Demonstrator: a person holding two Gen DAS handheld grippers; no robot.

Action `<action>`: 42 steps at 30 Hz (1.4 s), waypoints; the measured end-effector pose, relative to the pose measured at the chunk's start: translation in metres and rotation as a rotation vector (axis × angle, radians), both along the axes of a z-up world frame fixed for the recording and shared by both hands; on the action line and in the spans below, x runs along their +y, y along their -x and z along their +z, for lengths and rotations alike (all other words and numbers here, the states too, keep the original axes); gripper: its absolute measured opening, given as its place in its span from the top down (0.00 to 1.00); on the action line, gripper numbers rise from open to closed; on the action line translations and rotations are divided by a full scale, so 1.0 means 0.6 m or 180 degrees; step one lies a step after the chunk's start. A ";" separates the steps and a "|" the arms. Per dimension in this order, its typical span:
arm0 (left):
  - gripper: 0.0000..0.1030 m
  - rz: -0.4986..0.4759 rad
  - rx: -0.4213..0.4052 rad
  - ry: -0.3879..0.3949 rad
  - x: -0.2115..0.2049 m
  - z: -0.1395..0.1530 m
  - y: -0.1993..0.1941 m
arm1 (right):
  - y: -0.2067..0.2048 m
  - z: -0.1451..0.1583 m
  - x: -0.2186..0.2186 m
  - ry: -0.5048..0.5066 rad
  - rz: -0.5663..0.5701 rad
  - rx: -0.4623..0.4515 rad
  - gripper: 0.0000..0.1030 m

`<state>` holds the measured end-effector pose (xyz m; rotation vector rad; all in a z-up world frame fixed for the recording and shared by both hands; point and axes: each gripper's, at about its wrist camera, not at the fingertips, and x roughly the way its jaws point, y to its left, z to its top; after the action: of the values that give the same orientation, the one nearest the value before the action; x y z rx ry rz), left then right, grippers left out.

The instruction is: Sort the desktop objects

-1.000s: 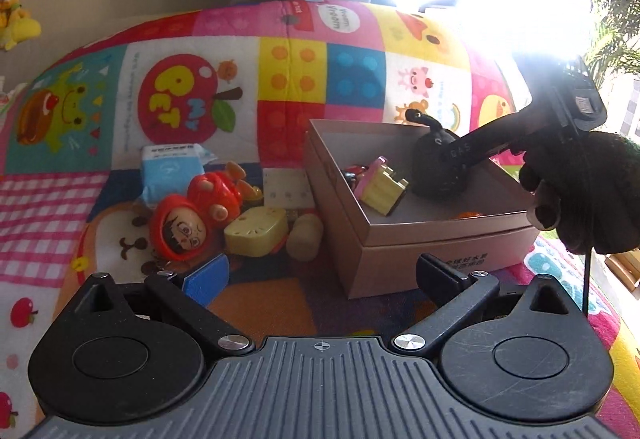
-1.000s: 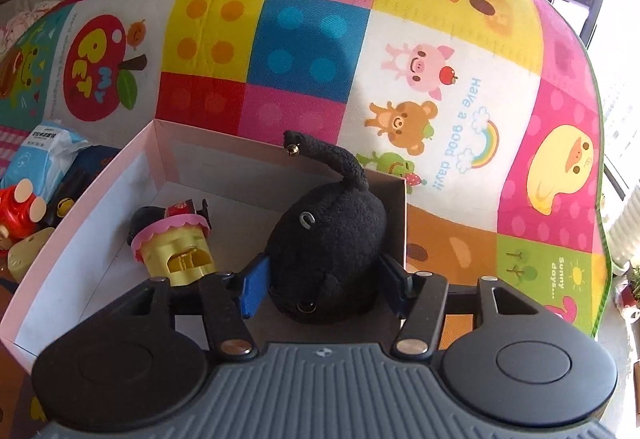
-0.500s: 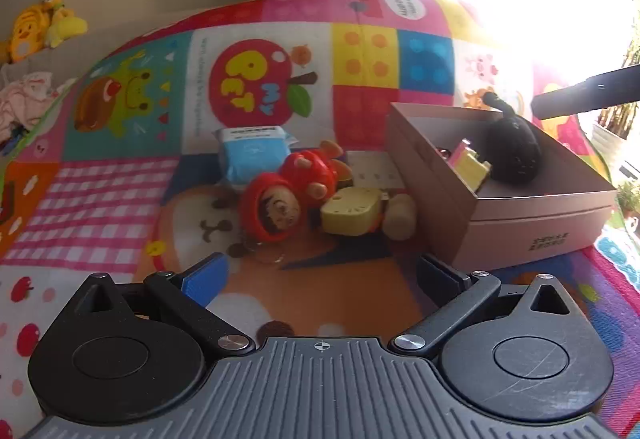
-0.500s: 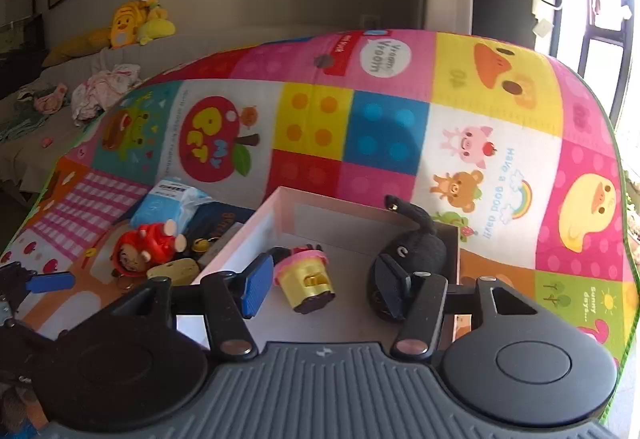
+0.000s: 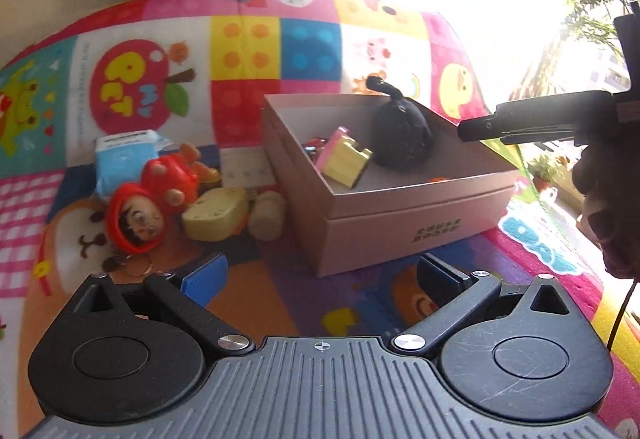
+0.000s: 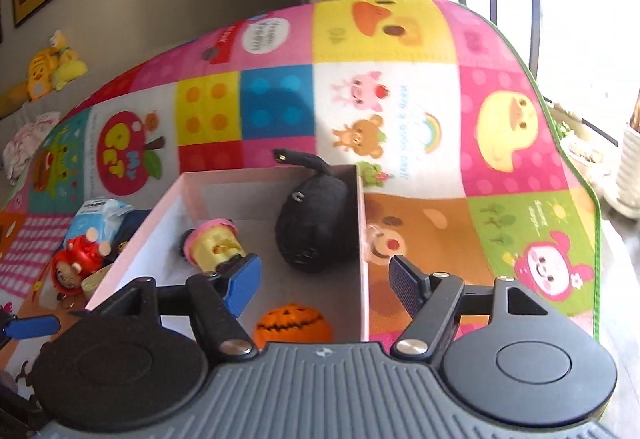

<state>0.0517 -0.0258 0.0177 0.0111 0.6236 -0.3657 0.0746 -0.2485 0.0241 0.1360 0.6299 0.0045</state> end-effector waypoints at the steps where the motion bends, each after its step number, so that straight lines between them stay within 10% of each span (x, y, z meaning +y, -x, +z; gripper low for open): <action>1: 0.00 -0.0036 0.0011 -0.0005 -0.007 -0.004 -0.003 | -0.004 -0.010 -0.017 -0.0131 -0.0022 0.0100 0.31; 6: 0.00 -0.0037 0.0035 0.0023 -0.004 -0.006 -0.006 | -0.021 -0.049 -0.024 -0.0183 0.0229 0.0299 0.58; 17: 0.00 0.0971 -0.0282 -0.0582 0.081 0.000 -0.049 | -0.034 -0.030 0.005 0.0269 0.0319 -0.0028 0.58; 24: 0.01 0.0965 -0.0377 -0.0913 0.073 -0.011 -0.107 | 0.006 0.064 0.078 0.0206 0.0950 -0.0305 0.47; 27: 0.27 0.0955 -0.0264 -0.0719 0.087 -0.012 -0.122 | 0.005 0.093 0.134 0.0228 0.1270 -0.0356 0.33; 38: 0.27 0.0633 -0.0086 -0.0305 0.138 0.006 0.039 | -0.012 0.053 0.344 0.1032 0.1998 -0.0275 0.37; 42: 0.10 0.0290 0.0004 -0.0160 0.127 0.004 0.099 | -0.054 0.008 0.396 0.1143 0.1983 0.0157 0.44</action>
<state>-0.0076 0.0503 0.0204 0.0305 0.6323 -0.2619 0.1068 -0.0107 0.0292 -0.4119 0.6918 0.4882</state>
